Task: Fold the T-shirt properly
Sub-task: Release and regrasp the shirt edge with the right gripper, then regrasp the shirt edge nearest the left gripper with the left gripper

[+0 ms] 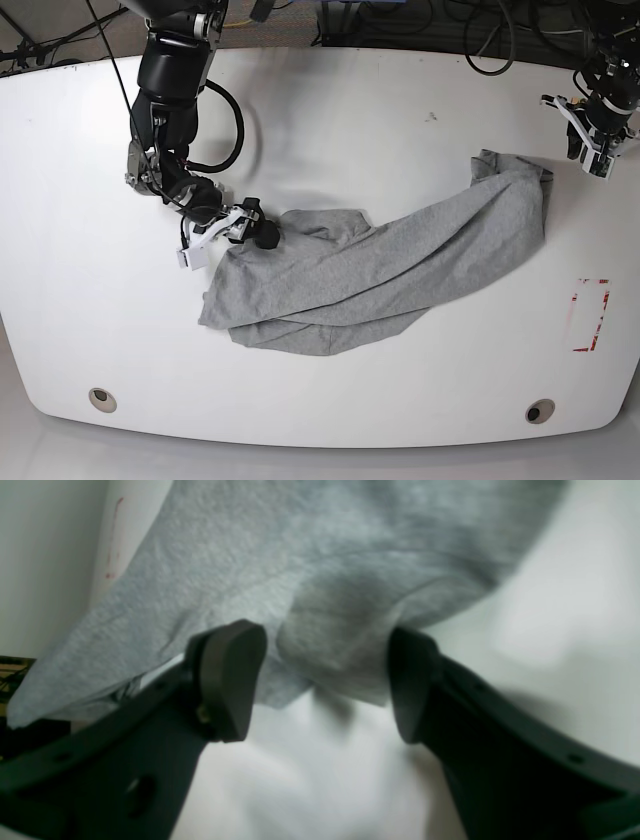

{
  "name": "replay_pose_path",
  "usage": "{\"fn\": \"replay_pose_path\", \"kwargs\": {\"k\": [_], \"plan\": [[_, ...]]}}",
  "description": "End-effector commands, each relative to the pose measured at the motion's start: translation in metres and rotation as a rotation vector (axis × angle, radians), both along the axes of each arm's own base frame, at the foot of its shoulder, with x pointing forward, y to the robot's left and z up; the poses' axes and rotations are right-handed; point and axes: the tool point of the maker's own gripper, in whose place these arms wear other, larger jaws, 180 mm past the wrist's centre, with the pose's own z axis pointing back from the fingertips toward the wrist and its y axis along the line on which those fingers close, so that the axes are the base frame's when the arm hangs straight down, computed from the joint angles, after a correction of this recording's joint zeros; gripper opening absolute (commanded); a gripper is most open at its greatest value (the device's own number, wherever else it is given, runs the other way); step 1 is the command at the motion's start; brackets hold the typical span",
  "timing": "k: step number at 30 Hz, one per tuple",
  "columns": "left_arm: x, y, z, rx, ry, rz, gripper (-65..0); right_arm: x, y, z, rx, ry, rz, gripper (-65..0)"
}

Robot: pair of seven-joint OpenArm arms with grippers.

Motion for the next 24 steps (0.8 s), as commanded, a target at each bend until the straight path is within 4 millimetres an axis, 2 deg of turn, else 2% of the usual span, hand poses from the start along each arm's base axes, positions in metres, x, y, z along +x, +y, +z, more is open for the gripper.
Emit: {"fn": "replay_pose_path", "kwargs": {"k": [1,3,5,7,11,15,17,24], "plan": [[0.008,-0.005,0.010,-0.018,-0.053,-0.006,-54.7,0.019,-0.002,0.023,0.029,-0.078,-0.039,-26.5],[0.005,-0.009,0.006,-0.039,-0.055,0.010,-54.7,0.022,-0.003,0.023,0.035,-0.085,-0.063,-27.1],[0.005,-0.016,0.001,-0.067,-0.056,0.017,-54.7,0.026,0.003,0.023,0.057,-0.085,-0.073,-31.2],[0.006,-0.023,-0.001,-0.095,-0.065,0.029,-54.7,0.034,0.002,0.025,0.062,-0.086,-0.077,-40.1],[0.003,-0.037,-0.010,-0.150,-0.069,0.053,-54.7,0.033,0.001,0.017,0.065,-0.065,-0.075,-63.9],[0.001,-0.048,-0.015,-0.189,-0.069,0.071,-54.7,0.038,-0.002,0.024,0.060,-0.083,-0.074,-65.0],[0.000,-0.051,-0.017,-0.204,-0.069,0.077,-54.7,0.039,-0.006,0.033,0.047,-0.113,-0.075,-65.0],[-0.003,-0.047,-0.018,-0.195,-0.063,0.085,-54.7,0.030,-0.007,0.038,0.012,-0.123,-0.047,-65.0]]}}
